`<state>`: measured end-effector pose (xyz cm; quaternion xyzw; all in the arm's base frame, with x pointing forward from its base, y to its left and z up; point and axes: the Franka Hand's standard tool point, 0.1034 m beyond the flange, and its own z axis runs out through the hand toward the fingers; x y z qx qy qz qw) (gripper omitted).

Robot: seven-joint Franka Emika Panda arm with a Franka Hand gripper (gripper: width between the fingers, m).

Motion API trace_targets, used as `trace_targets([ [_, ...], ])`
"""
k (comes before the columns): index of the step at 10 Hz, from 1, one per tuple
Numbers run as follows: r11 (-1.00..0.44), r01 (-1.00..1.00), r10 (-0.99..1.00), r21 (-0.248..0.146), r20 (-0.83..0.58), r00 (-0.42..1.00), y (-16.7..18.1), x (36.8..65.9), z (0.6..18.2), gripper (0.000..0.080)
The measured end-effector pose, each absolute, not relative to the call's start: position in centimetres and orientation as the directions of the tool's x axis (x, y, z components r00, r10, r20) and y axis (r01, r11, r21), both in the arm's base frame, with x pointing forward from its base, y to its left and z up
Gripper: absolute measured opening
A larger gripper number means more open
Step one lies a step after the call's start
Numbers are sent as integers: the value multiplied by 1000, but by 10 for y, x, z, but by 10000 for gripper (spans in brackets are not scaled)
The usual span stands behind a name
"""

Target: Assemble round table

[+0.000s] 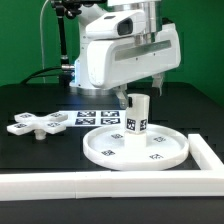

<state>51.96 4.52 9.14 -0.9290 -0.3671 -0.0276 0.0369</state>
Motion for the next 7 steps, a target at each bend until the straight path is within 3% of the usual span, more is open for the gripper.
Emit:
trace_targets([
  [2,-665,746,742,-38,77,666,43,519,91,649],
  [4,-427,904,904,4,37,427,44,519,89,649],
  [7,-152,988,988,9,-26,153,50,520,83,649],
])
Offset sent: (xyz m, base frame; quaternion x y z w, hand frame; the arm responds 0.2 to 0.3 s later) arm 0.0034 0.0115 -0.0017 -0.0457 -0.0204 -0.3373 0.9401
